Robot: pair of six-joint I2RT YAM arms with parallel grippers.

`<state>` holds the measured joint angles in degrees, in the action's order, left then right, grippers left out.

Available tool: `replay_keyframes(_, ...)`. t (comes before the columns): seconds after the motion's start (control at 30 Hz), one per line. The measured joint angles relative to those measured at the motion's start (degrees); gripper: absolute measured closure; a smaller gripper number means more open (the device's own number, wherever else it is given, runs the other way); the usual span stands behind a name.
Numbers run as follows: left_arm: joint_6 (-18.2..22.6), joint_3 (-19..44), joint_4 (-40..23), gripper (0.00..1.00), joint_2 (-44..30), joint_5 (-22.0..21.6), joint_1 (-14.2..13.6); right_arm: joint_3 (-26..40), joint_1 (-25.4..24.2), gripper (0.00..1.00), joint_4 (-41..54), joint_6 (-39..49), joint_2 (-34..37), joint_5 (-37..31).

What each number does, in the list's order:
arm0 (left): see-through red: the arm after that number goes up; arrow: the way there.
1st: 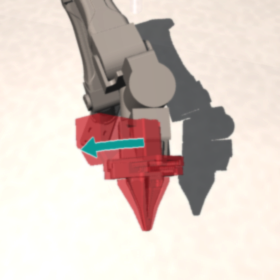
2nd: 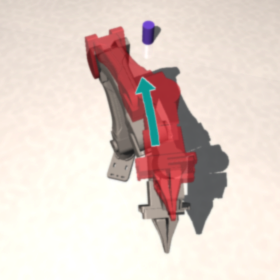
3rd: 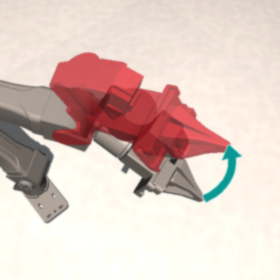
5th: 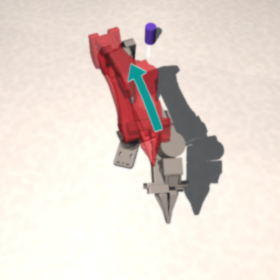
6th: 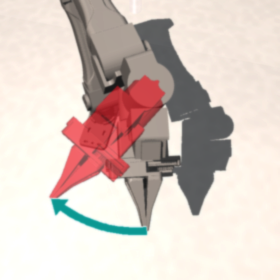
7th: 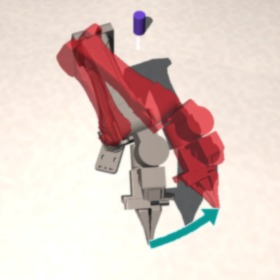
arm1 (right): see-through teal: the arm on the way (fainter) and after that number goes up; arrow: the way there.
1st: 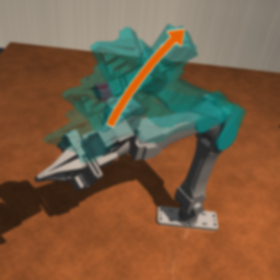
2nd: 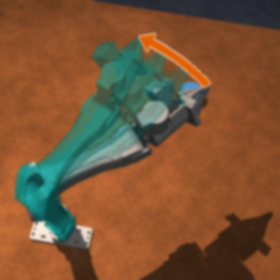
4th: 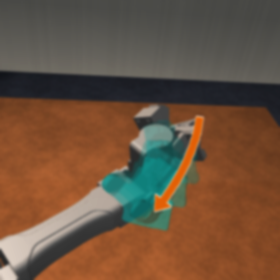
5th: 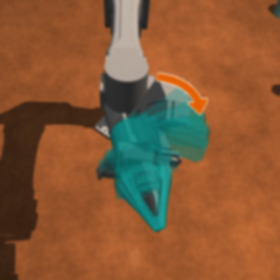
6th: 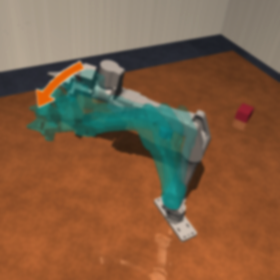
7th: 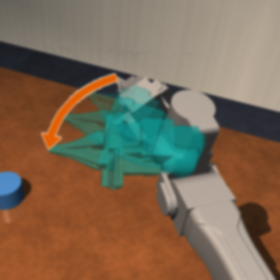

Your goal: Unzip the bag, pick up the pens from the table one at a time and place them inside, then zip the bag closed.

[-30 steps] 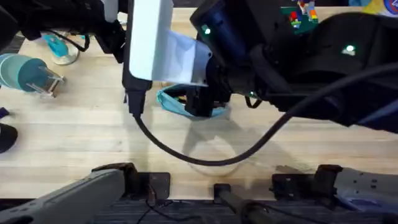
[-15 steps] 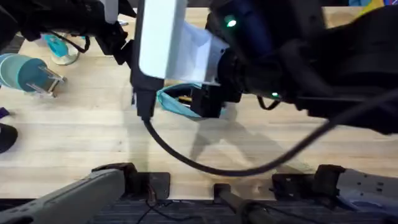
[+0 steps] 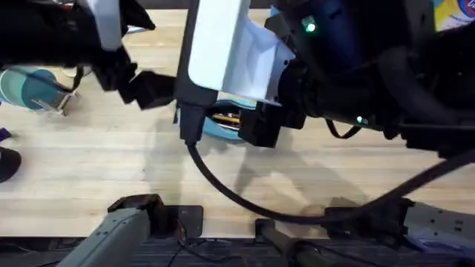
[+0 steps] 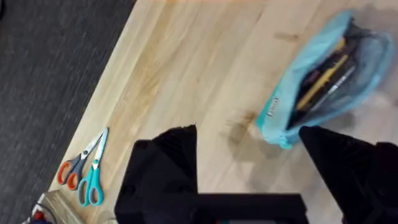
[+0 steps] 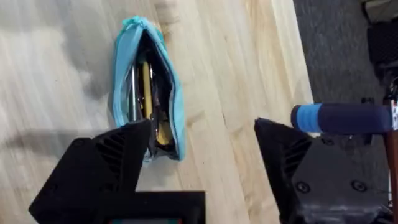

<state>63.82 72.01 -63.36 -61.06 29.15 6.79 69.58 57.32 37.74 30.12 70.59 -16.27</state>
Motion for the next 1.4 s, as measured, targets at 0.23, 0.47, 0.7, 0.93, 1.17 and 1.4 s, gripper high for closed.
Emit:
replay_keyframes(0.23,1.3,0.0,-4.4,0.007,7.9,0.0,0.0,0.0,-0.3,0.006,0.2,-1.3,0.0,0.0)
replay_keyframes(0.47,-1.5,0.0,-7.5,0.008,16.8,0.1,0.0,0.0,-2.8,0.005,0.1,-1.4,0.0,0.0)
replay_keyframes(0.7,-2.6,0.0,-13.2,0.007,20.5,-1.6,0.0,0.0,-4.1,0.005,-1.2,-1.4,0.0,0.0)
replay_keyframes(0.93,-2.5,-0.4,-13.1,0.006,20.7,-2.4,3.7,0.0,-4.5,0.005,-1.6,-1.4,0.0,0.0)
replay_keyframes(1.17,-1.3,-7.9,-6.4,0.007,20.6,2.9,14.4,0.0,-5.7,0.005,-1.7,-1.4,0.0,0.0)
replay_keyframes(1.4,0.5,-19.2,1.7,0.008,20.5,11.9,23.9,0.0,-6.3,0.005,-1.7,-1.4,0.0,0.0)
